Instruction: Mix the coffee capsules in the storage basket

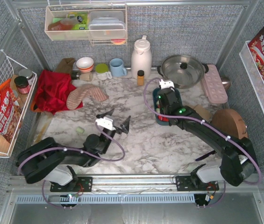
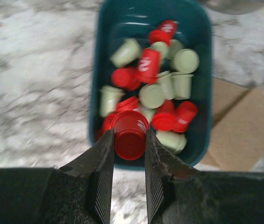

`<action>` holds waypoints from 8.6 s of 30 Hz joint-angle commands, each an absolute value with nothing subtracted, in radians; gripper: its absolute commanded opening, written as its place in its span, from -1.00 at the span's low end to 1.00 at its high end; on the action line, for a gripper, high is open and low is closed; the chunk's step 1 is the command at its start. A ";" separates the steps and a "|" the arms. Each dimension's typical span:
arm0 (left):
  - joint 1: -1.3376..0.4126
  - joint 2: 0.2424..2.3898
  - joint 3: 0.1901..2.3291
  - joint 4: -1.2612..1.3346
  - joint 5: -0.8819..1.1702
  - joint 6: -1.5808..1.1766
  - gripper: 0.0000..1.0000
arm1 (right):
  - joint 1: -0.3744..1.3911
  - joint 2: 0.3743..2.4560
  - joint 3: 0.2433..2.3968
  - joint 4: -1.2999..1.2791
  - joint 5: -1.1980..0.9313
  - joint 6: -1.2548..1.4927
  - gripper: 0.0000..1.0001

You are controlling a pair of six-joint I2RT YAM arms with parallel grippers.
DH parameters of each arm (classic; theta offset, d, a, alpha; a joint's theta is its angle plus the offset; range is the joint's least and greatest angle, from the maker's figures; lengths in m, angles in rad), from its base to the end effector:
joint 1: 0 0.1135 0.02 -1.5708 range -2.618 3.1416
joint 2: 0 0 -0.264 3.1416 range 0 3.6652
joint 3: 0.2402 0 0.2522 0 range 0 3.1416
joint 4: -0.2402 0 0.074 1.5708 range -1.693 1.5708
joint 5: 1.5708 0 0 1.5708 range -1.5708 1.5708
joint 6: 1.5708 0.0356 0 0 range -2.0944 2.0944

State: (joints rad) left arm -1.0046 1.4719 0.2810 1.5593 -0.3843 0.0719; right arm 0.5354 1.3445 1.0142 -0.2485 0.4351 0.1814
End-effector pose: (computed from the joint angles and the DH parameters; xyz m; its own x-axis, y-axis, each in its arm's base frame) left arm 0.1402 -0.1957 0.2095 0.2354 -0.2462 -0.9402 0.5794 0.8123 -0.0676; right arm 0.2665 0.1406 0.2899 -0.4915 -0.1013 -0.8650 -0.0717 0.9945 -0.0758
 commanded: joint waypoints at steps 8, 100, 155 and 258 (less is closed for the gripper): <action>-0.997 1.210 0.490 0.627 -0.874 -0.218 0.99 | 0.350 1.581 1.038 0.130 0.316 0.295 -1.00; -0.539 1.410 0.828 0.203 -0.175 -0.837 -0.38 | 0.272 1.085 0.678 0.167 -0.178 0.339 0.97; -0.861 1.353 0.630 0.397 -0.443 -1.443 -0.41 | 0.706 1.628 0.653 1.027 -0.140 0.441 0.03; -0.859 0.716 0.371 -0.083 -1.051 -0.972 0.63 | 0.099 1.465 0.439 0.716 0.636 0.147 0.98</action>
State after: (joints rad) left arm -0.8604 0.7731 0.3988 -0.0624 -1.0264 -0.9649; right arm 0.0937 1.4021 0.4648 0.5198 0.6529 0.1829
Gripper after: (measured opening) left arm 0.818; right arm 0.990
